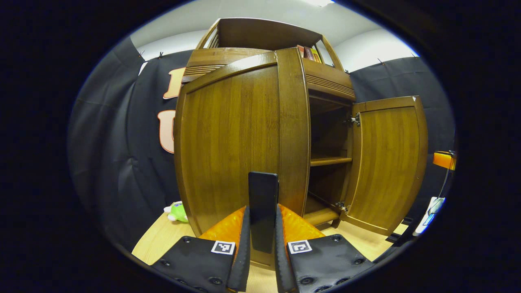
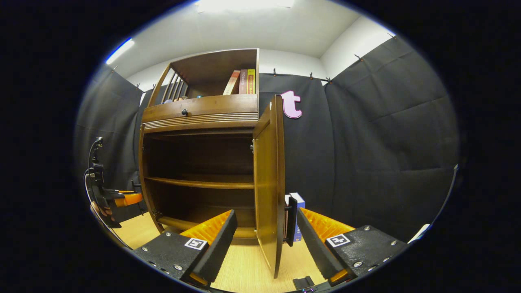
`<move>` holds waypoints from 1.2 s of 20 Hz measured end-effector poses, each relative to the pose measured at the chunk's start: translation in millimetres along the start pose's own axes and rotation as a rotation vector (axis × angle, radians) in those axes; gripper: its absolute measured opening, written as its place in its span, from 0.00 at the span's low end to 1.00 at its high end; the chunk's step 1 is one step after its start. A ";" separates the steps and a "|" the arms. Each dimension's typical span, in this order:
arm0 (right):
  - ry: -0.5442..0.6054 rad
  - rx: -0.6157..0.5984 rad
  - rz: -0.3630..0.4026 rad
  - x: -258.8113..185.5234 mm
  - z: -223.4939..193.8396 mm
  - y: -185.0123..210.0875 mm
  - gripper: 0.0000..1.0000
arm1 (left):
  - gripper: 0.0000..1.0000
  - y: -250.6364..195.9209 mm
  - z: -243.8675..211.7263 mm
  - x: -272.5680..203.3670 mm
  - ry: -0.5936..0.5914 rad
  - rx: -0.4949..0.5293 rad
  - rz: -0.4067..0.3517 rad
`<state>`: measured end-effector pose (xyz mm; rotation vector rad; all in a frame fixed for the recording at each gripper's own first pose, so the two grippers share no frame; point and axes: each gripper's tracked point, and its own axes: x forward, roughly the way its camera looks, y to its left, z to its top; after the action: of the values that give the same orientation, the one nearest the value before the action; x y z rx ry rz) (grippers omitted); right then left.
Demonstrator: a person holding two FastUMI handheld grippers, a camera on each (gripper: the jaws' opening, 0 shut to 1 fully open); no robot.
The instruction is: Open the right door of the double-door shoe cabinet with the right hand, and open the left door with the left hand.
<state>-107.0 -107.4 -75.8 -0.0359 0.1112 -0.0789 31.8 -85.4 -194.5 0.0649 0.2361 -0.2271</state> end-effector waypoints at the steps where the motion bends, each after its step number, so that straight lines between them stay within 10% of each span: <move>1: 0.001 -0.001 0.006 2.1 0.0 3.2 0.91 | 0.34 3.7 -0.5 -5.3 0.002 0.000 0.002; 24: 0.007 0.001 0.112 16.8 -4.7 53.2 0.91 | 0.23 88.2 -3.1 -78.5 -0.003 0.000 0.105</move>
<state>-86.8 -56.0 -84.4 -0.0282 0.1199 0.0325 -22.9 17.5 -175.5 0.0769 0.2288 -0.1230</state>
